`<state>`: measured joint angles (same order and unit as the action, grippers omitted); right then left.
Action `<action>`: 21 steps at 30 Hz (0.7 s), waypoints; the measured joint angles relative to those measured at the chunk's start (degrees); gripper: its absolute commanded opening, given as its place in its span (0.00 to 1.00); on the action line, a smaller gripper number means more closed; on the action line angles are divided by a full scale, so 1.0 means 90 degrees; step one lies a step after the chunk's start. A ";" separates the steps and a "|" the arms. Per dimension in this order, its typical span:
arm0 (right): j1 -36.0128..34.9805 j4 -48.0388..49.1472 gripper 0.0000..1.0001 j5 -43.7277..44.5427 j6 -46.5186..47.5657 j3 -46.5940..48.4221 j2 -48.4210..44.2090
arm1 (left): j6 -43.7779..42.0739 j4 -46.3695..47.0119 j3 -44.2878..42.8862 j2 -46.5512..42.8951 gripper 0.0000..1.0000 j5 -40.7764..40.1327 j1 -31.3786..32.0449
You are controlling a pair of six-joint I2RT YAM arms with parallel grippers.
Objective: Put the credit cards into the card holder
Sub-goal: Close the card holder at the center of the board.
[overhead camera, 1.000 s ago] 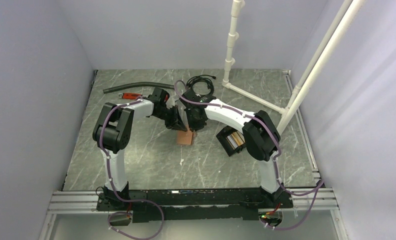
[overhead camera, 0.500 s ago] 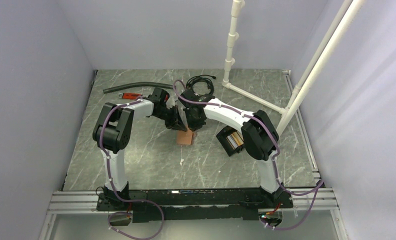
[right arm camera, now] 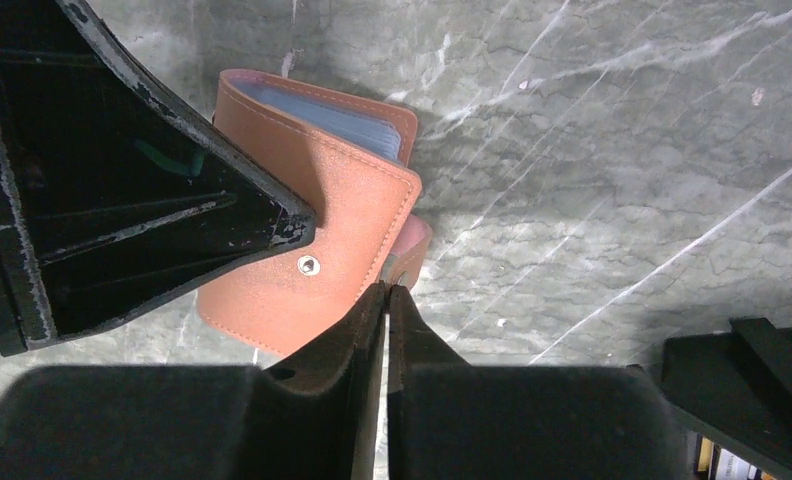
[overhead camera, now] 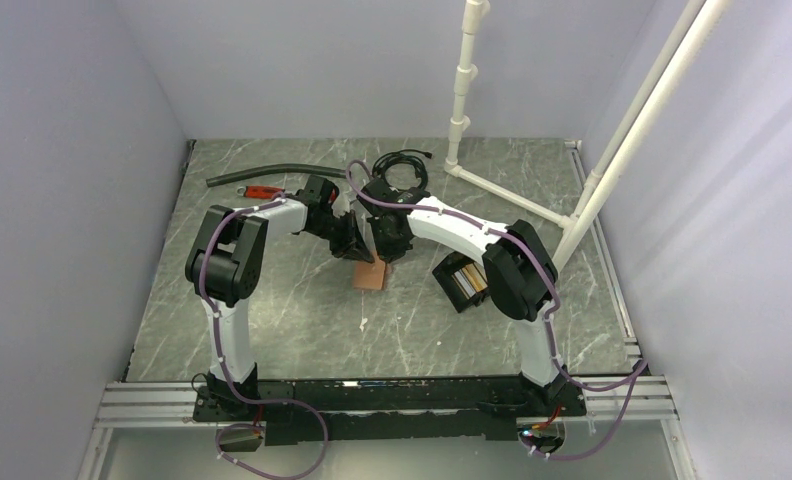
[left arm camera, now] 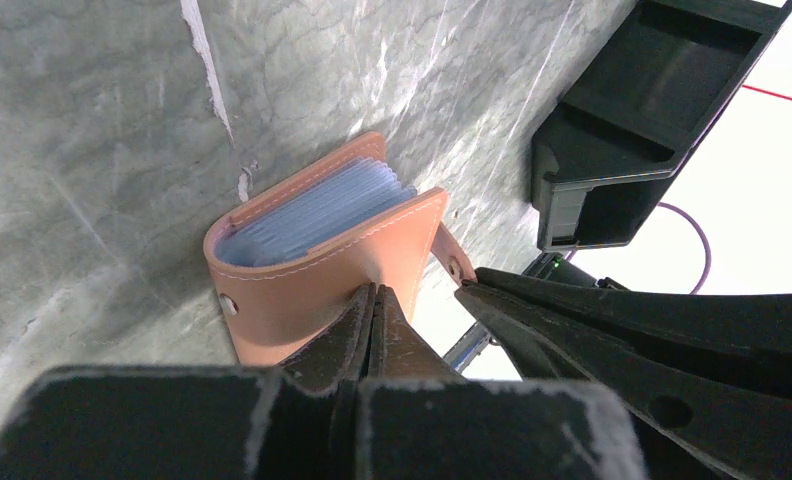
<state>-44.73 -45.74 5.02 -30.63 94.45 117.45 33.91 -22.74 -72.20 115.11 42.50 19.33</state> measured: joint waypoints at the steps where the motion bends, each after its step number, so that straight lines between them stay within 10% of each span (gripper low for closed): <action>1: 0.0000 0.0002 0.04 0.0000 0.0005 0.0000 0.0000 | 0.0000 0.0000 0.0000 0.0000 0.00 0.0000 0.0000; 21: 0.0000 -0.0007 0.17 -0.0112 0.0070 -0.0002 0.0015 | 0.0000 0.0046 0.0027 0.0000 0.00 0.0022 0.0017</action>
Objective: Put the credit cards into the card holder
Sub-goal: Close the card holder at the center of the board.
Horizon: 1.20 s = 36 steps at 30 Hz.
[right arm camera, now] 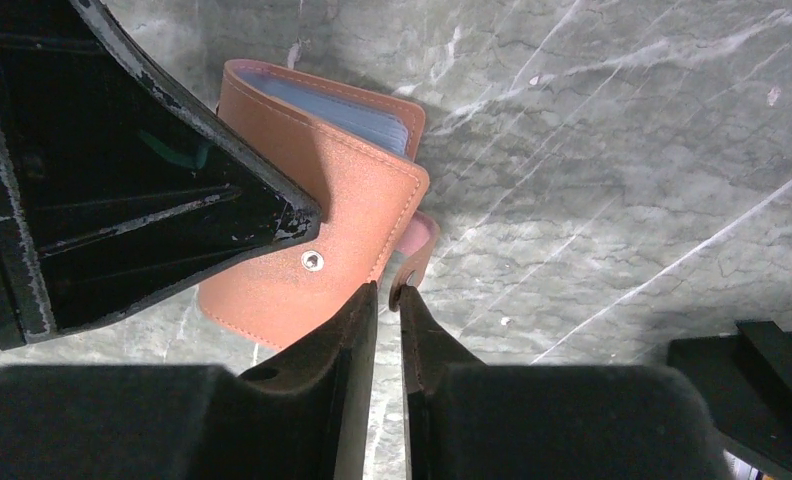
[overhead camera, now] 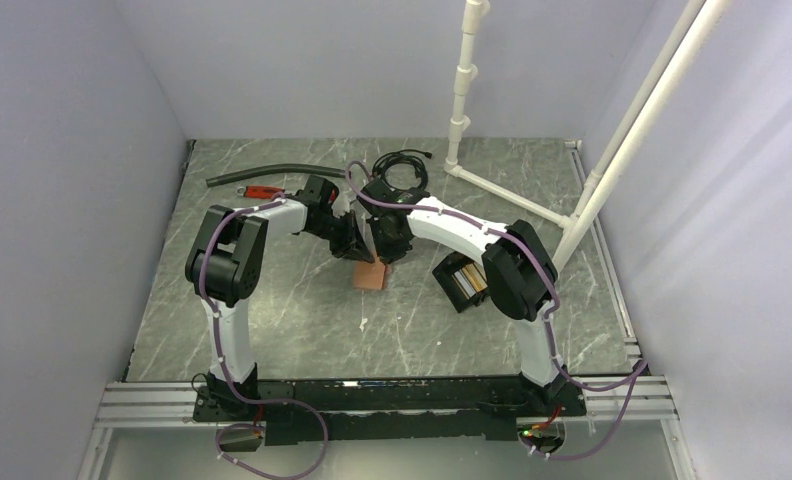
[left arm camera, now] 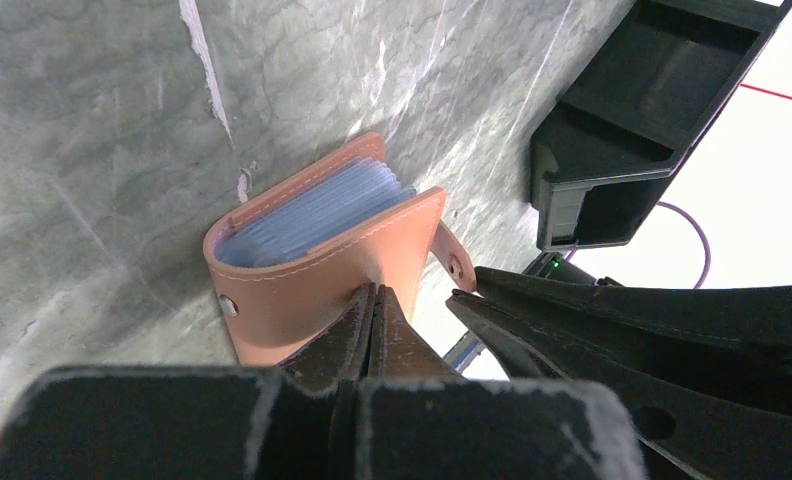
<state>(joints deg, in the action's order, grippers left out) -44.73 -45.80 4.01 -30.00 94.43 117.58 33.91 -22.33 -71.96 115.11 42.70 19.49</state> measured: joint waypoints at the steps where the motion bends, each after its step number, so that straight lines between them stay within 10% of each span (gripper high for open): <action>1: 0.0000 -0.0002 0.17 0.0002 0.0000 0.0000 0.0000 | 0.0000 0.0000 0.0000 0.0000 0.00 0.0000 0.0000; 20: 0.0000 -0.0056 0.18 0.0240 0.0046 -0.0192 0.0061 | 0.0000 0.0027 0.0015 0.0000 0.00 0.0012 0.0000; 36: 0.0049 0.0204 0.00 0.0665 0.0163 -0.0741 -0.0027 | 0.0000 0.0039 0.0019 0.0000 0.00 0.0017 0.0000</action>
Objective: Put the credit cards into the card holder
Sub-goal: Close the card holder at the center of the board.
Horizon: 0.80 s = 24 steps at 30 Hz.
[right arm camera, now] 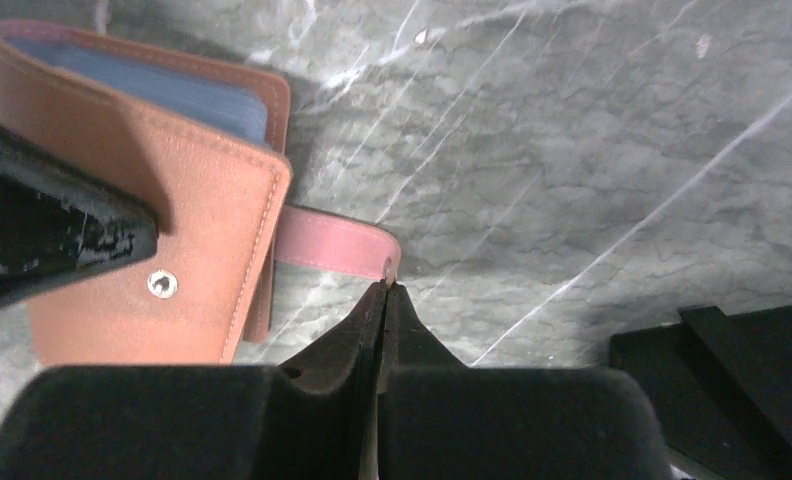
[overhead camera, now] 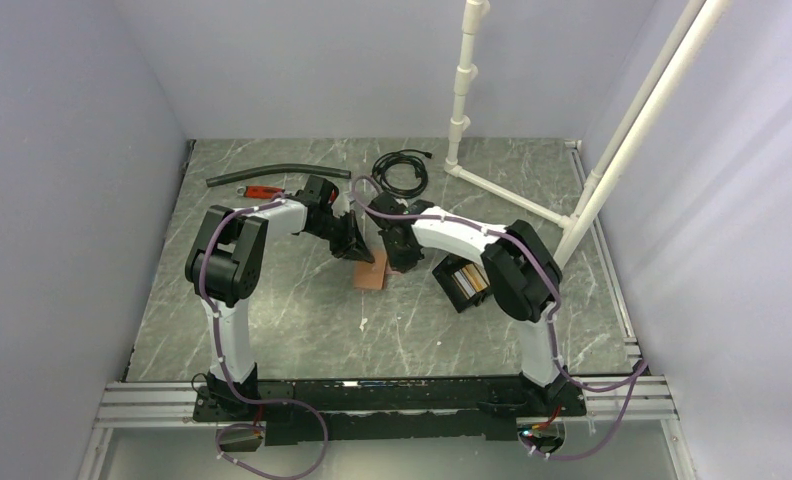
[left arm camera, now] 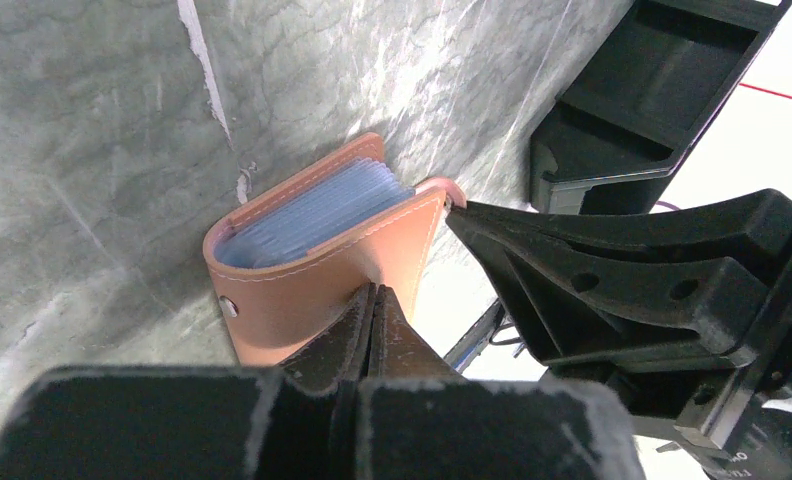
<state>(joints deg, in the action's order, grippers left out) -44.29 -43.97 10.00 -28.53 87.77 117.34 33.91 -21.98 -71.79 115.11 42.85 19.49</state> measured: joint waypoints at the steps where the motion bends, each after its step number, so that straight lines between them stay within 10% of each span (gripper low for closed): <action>1: 0.0044 0.0153 0.00 -0.0066 0.0012 -0.0177 -0.0100 | 0.0000 0.0000 0.0000 0.0000 0.00 0.0000 0.0000; 18: 0.1411 0.3305 0.00 -0.3606 -0.0678 -0.2516 -0.1557 | 0.0000 0.0005 0.0002 0.0000 0.00 0.0000 0.0002; 24: 0.1418 0.3342 0.22 -0.3796 -0.0612 -0.2514 -0.1557 | 0.0000 0.0007 0.0002 0.0000 0.00 0.0000 0.0005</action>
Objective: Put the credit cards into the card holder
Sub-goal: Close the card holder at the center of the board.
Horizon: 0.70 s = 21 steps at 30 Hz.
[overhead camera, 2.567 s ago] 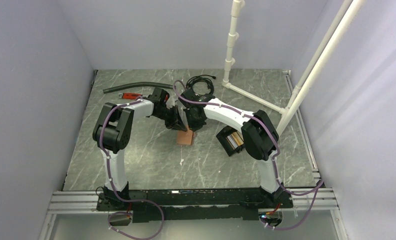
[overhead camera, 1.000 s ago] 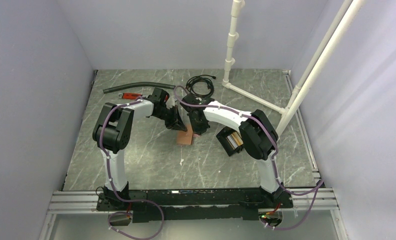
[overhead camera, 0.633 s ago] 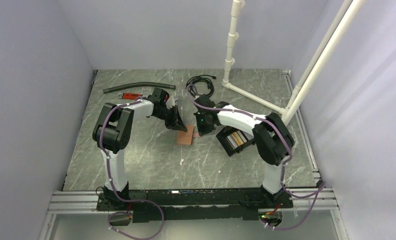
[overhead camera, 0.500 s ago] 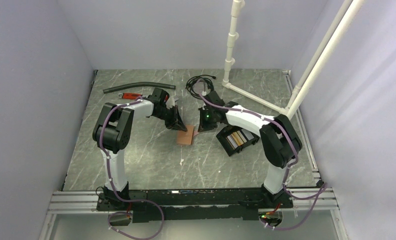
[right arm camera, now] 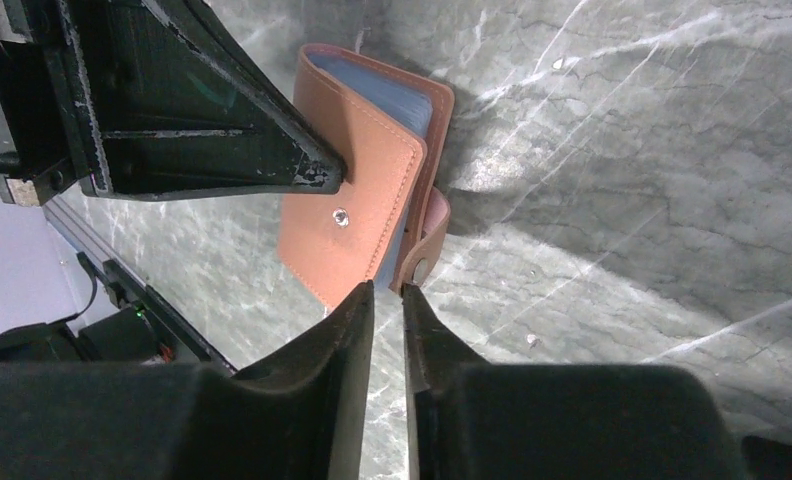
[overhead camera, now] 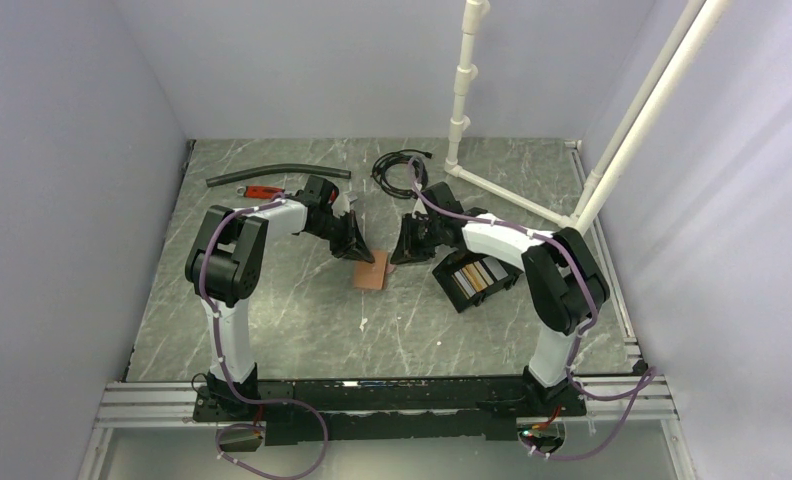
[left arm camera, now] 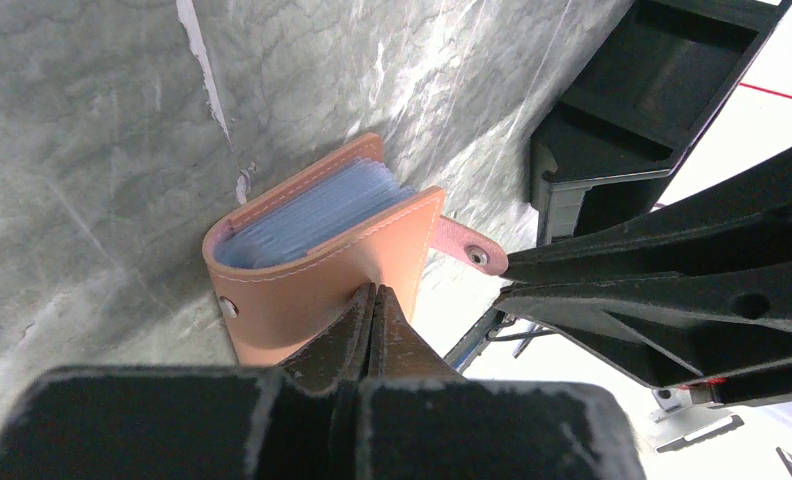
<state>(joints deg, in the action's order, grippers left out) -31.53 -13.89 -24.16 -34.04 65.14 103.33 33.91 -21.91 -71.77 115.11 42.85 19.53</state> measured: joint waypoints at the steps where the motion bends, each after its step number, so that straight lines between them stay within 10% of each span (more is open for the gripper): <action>1: -0.0002 -0.0017 0.23 -0.0002 0.0022 0.0007 0.0000 | 0.0000 0.0000 0.0000 0.0000 0.00 -0.0002 0.0000; 21: 0.0010 -0.0143 0.18 -0.0024 0.0168 0.0029 0.0192 | 0.0000 0.0005 0.0000 0.0000 0.00 -0.0005 0.0007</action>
<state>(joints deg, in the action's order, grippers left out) -31.44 -15.18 -24.38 -32.53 65.41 105.06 33.91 -21.87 -71.77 115.11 42.81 19.59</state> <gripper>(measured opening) 0.201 0.007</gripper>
